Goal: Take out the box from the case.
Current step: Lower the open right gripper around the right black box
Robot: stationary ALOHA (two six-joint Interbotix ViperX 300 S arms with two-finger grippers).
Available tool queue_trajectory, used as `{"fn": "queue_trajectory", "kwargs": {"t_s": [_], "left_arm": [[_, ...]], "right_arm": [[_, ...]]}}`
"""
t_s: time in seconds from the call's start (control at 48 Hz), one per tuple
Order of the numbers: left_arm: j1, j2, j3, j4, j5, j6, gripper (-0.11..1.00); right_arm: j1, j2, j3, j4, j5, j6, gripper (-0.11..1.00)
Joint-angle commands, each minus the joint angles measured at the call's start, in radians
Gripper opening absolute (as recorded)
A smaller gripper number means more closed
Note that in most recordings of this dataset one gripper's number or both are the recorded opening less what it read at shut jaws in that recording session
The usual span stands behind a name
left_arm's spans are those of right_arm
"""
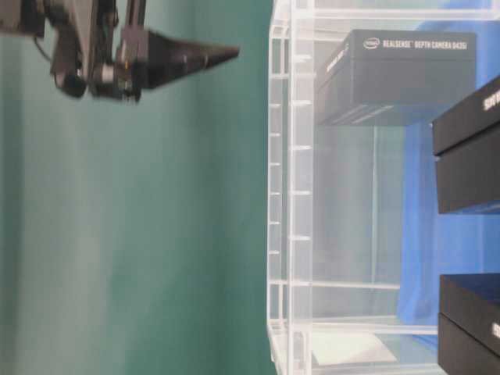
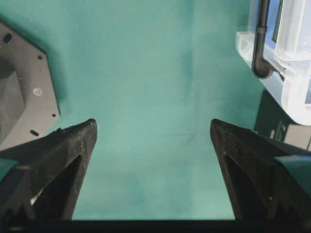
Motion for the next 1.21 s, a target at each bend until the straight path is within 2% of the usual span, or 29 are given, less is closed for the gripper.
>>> {"fn": "queue_trajectory", "kwargs": {"t_s": [0.0,0.271,1.188], "left_arm": [[0.003,-0.012,-0.023,0.000,0.002,0.002,0.95],[0.003,-0.014,-0.021,0.000,0.000,0.014,0.95],[0.003,-0.015,-0.020,0.000,0.002,0.023,0.95]], "right_arm": [[0.011,0.023,-0.054,0.003,-0.011,0.000,0.90],[0.015,0.094,-0.129,0.003,-0.043,0.000,0.90],[0.015,0.110,-0.127,-0.002,-0.044,0.020,0.90]]}}
